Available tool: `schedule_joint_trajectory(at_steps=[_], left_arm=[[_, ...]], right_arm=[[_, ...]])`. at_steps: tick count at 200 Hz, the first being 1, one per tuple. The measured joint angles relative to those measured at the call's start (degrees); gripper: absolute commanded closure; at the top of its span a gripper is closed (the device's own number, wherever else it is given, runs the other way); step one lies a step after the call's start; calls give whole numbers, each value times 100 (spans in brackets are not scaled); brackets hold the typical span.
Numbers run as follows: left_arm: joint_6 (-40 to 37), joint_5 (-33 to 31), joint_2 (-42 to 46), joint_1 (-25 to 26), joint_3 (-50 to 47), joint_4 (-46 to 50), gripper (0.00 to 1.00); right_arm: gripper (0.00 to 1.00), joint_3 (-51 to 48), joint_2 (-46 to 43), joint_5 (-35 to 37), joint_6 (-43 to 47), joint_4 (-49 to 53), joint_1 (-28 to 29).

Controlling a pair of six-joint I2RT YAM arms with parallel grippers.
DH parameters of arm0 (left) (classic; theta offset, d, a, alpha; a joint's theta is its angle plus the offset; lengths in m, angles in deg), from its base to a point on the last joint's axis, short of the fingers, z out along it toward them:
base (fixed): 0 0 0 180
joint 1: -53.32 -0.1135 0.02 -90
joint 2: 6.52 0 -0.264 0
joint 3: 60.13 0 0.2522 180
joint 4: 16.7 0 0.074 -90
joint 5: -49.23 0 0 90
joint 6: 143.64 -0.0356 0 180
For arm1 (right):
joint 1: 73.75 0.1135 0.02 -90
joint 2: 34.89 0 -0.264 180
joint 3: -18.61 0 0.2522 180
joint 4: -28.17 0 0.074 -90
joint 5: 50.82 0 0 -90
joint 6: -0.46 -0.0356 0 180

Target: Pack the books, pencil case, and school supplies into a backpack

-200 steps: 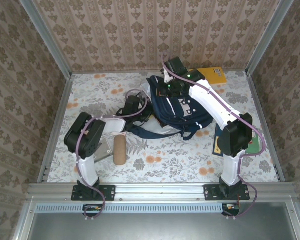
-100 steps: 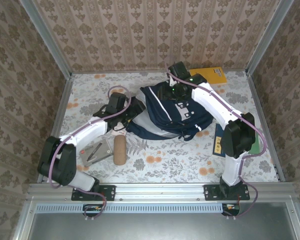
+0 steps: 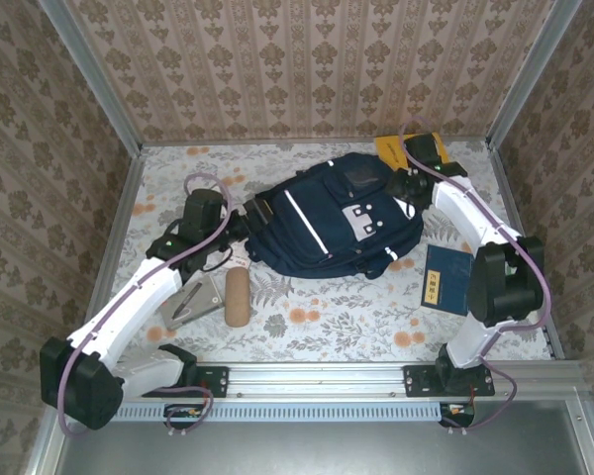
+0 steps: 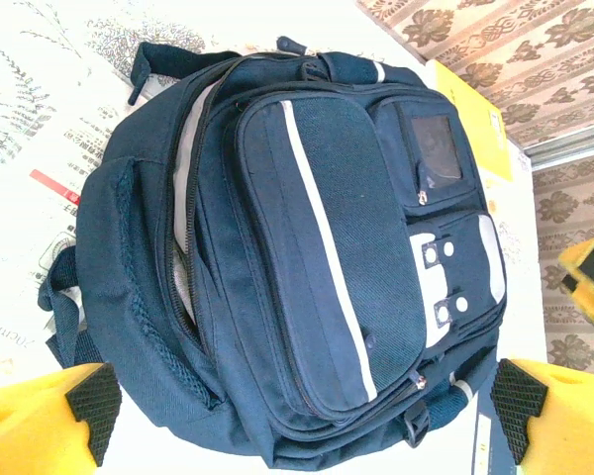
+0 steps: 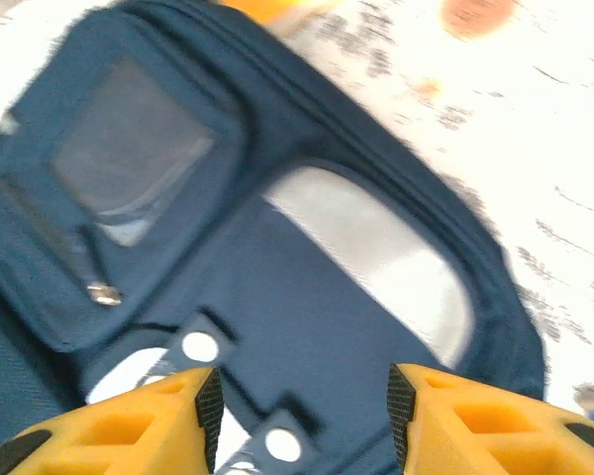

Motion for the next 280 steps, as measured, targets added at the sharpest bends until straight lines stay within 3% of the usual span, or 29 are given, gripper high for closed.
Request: schedule_joint_trajectory(at_steps=[80,120,157,188,280], left_arm=[[-42,4,170,155,-157,0,3],[-79,7,-17,448,-157,0,4],[-79,7,-24,511,-160,4,3],[-76,4,-4,518,-162,7,3],[-79,26,138,669,-278,225,8]], right_arm=[[39,-2577,-1904,90,-466,83,-938],[39,-3320,-1878,-227,-573,48,-1272],[40,-3574,-1340,-723,-573,-170,-1241],[40,-3598,-1285,-844,-643,-284,-822],[40,-4133,-1974,-1126,-1867,-424,1672]])
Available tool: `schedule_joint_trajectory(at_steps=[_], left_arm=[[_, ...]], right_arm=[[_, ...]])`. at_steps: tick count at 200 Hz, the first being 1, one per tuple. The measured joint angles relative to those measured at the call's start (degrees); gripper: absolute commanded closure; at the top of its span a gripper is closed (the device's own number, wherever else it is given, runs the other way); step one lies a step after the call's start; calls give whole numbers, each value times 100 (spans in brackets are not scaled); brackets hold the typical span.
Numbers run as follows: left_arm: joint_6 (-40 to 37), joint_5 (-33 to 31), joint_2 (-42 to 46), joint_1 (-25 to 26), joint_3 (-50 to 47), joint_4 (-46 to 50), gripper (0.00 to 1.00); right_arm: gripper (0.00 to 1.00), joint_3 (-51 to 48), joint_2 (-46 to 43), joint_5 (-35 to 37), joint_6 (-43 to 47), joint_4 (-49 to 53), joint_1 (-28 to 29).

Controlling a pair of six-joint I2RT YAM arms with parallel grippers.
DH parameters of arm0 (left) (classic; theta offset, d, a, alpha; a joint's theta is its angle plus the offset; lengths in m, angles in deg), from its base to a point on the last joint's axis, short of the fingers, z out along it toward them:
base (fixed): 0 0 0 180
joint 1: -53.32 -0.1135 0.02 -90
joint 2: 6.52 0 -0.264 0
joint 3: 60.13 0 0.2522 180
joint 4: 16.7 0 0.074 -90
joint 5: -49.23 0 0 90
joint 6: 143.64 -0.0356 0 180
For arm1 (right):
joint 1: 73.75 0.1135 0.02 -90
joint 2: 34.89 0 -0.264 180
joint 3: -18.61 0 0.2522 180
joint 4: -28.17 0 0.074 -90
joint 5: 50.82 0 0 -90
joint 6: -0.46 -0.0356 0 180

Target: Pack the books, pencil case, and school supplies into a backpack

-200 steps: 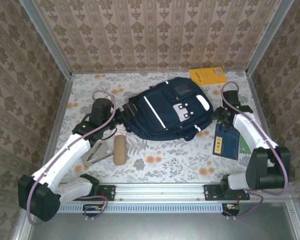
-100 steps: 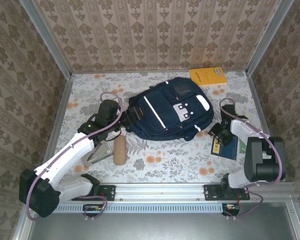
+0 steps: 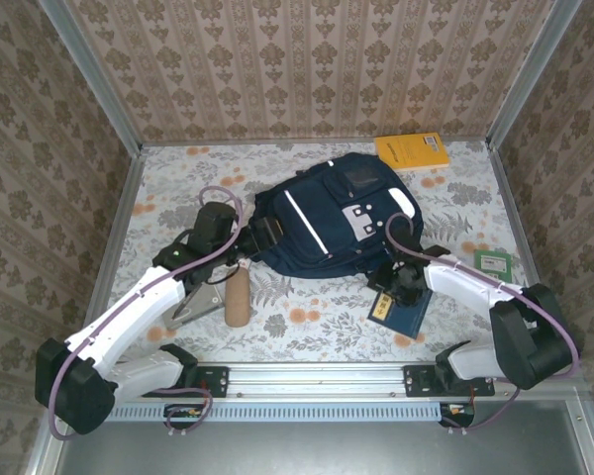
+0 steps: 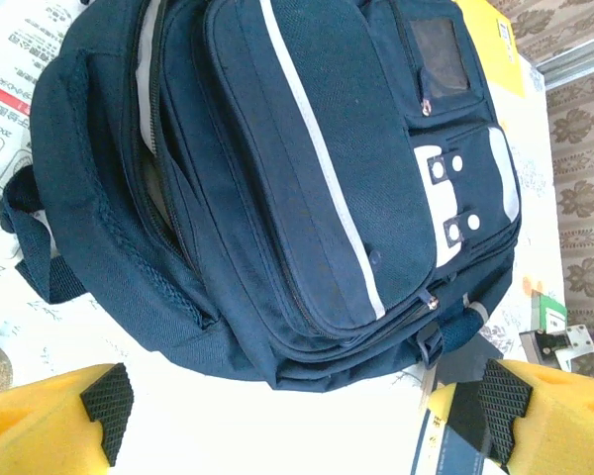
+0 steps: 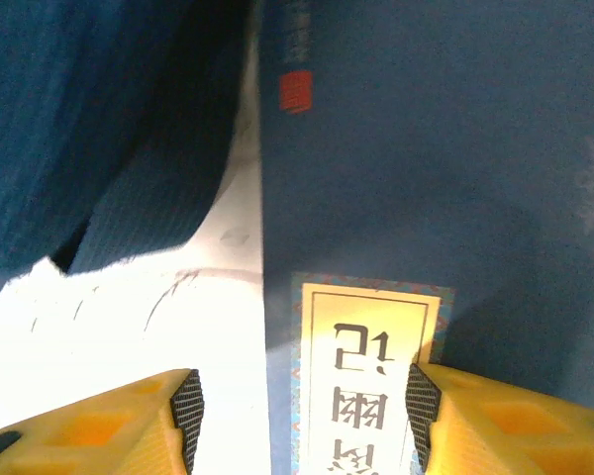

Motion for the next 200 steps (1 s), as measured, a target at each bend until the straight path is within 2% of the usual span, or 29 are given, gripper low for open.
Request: schedule_joint_trajectory(at_steps=[35,78,113,150,200], left_arm=[[-33,28,-225,468,15,-13,13],[-306,116,-1154,1246,339,-79,38],[-603,234,-2205,1867,1060,-219,43],[-960,393,-3501,2424,1985,-315,59],[-1397,573,-5093,2938,3204,-181,62]], right_arm=[[39,103,-315,111,-125,378,210],[41,-31,-1810,570,-210,844,149],[42,-645,-2649,726,-201,1132,-409],[43,-1154,-2951,737,-146,1196,-1049],[43,-1392,-2868,717,120,1056,-1403]])
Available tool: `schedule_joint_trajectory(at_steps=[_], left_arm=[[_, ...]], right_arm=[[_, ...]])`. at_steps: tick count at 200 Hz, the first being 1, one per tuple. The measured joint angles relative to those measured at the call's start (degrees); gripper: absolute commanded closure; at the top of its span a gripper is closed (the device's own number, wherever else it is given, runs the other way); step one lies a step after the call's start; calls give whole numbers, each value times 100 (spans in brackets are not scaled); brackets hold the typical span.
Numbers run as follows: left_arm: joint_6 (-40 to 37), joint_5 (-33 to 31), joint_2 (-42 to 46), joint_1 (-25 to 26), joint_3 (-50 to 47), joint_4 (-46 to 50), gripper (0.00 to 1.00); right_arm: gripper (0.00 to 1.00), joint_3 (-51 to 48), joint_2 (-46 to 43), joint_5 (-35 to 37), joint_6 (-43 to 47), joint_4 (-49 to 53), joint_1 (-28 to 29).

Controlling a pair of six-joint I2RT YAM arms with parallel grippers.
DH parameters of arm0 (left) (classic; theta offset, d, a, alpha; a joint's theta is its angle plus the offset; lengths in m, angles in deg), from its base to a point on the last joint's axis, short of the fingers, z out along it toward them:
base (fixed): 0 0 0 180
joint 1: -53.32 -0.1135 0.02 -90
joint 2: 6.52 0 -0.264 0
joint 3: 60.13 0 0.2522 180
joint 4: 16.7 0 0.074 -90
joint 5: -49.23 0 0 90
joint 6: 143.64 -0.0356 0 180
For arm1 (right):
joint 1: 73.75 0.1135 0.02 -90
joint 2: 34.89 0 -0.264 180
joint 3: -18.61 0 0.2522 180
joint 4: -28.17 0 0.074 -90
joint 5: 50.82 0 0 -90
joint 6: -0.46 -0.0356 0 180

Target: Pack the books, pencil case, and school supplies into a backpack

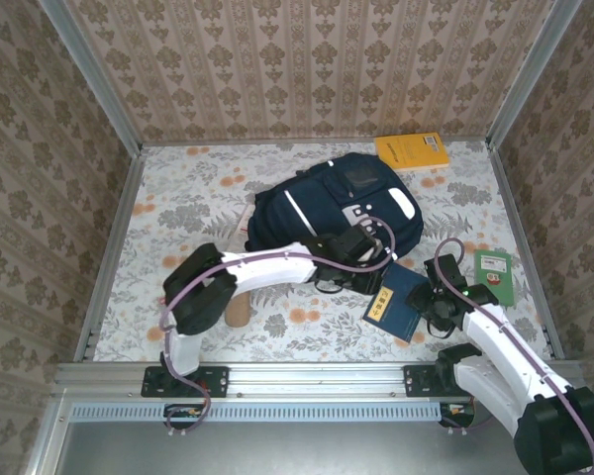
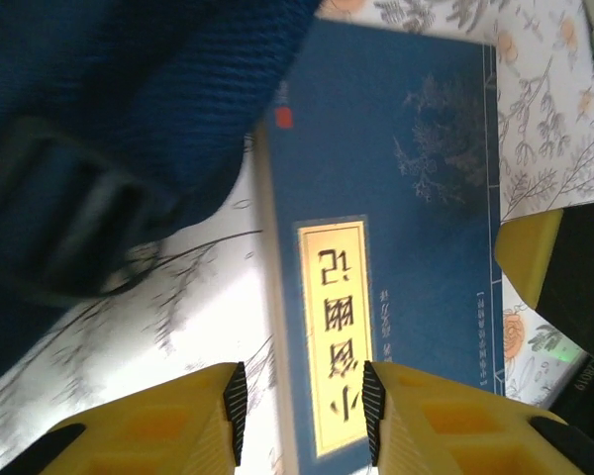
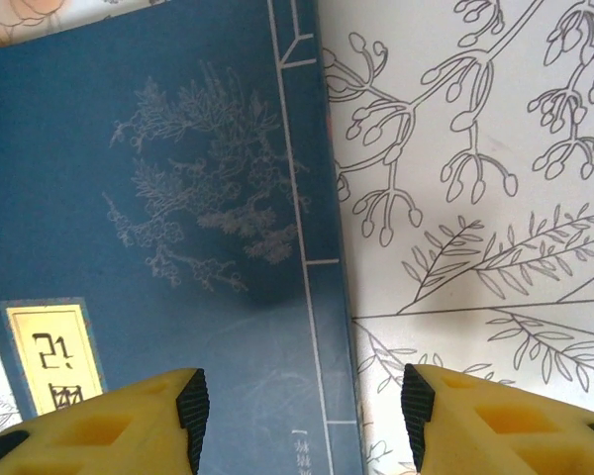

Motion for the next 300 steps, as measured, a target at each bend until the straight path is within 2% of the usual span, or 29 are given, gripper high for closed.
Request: schedule_joint_trajectory(at_steps=[69,88,160,180,242,270,300], left_arm=[[-184,118,-918,87,577,328,69],[-184,120,-944,87,645,385,74],[-184,127,-960,90,647,396,76],[-184,129,-957,63,643,437,77],[-184,256,-890,-195,533,452,77],[-181,269,-868,-214,511,452,76],[-184,273,-863,-240,498,455,76]], right_arm=[[43,-170,407,-310,328,-577,-96],[43,-184,492,-411,426,-728,-111],[47,-201,629,-605,627,-876,-173],[49,-323,343,-800,675,-944,-205],[58,-549,-1414,-1547,693,-914,-321],[61,-616,-1523,-1696,584,-1023,-367],[60,-625,-1241,-1729,584,-1106,-378]])
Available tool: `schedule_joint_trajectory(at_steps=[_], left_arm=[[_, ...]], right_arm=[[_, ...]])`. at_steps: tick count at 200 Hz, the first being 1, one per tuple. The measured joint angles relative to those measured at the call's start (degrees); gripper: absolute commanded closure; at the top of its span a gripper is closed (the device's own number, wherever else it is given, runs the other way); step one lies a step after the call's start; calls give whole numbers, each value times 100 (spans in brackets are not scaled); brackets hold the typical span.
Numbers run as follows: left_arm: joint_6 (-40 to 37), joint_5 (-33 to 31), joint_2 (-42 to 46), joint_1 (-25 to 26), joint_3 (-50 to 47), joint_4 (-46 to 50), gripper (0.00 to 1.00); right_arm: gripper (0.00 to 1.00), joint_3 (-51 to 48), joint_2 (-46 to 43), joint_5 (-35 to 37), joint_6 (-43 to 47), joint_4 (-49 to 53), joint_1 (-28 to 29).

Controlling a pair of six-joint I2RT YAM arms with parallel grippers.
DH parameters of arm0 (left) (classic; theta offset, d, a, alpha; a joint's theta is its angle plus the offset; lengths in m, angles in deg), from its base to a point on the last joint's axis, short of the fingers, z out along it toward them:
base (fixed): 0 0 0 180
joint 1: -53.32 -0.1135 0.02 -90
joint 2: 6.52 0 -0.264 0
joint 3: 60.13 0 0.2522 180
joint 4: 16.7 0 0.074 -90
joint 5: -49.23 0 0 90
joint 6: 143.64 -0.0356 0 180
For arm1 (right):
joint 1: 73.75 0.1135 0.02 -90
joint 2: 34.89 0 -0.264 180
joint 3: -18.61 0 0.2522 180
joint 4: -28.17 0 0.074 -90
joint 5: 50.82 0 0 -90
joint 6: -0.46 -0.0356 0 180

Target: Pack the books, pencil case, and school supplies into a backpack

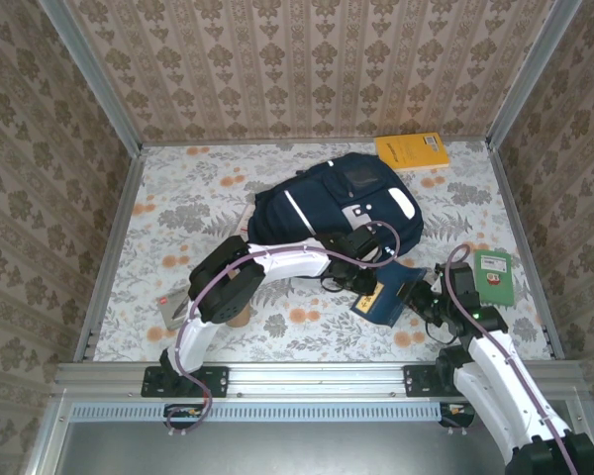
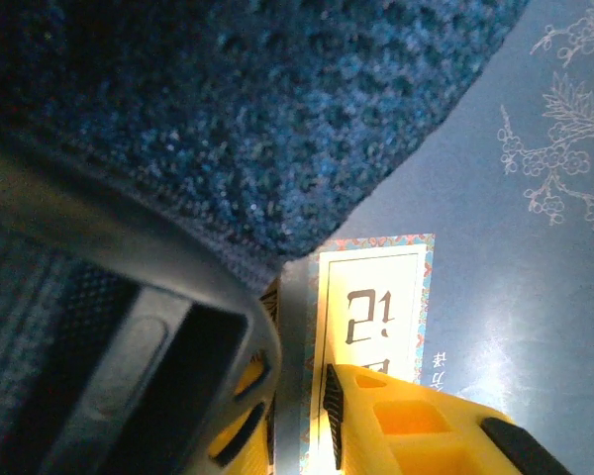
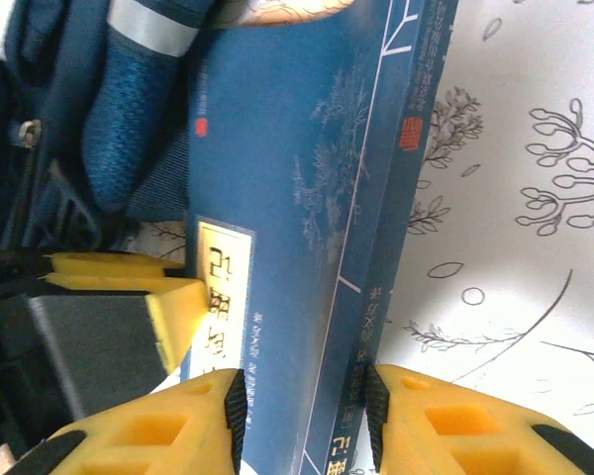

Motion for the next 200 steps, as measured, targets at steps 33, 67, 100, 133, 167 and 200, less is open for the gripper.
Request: schedule_joint_trajectory(at_steps=[33,67,100,133,167,200], left_arm=[[2,11,42,-57,-61,-4,76],[2,17,52,-68,-76,-4,76],[2,68,52,-120,-85,-2,76],[68,422,61,-153,-177,-286,76],[179,800,85,-170,-402,-704,75],[216,935,96,-199,-424,-743,74]], right_arm=[[64,0,579,0,2,-83,-15],[74,-4,699,4,0,-90,-26],[73,-20,461,-87,-68,-315,-31],[72,-39,376,-638,-170,-1056,-4],[71,-96,520,-944,-240,-1438,20],[87,-33,765,-876,-90,-1180,20]])
